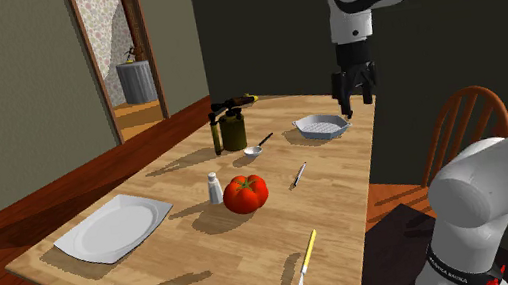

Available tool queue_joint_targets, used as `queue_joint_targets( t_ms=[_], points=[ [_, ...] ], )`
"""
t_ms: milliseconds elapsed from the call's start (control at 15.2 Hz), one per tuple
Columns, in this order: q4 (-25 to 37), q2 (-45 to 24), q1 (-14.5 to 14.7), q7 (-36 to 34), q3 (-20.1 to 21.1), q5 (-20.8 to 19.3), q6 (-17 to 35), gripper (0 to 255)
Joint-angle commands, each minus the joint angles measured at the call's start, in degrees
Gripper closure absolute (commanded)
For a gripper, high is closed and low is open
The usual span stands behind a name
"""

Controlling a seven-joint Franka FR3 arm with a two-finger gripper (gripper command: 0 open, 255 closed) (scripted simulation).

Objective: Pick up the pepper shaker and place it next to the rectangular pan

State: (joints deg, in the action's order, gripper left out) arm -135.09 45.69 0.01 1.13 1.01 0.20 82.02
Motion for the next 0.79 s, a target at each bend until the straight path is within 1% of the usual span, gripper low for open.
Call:
queue_joint_targets(
  t_ms=[0,396,726],
  points=[
    [0.0,0.0,0.0,0.0,0.0,0.0,0.0,0],
    [-1.33,-8.03,1.47,-2.6,3.11,2.65,11.32,0],
    [-0.28,-16.25,2.51,-4.6,5.67,4.06,20.18,0]
  ],
)
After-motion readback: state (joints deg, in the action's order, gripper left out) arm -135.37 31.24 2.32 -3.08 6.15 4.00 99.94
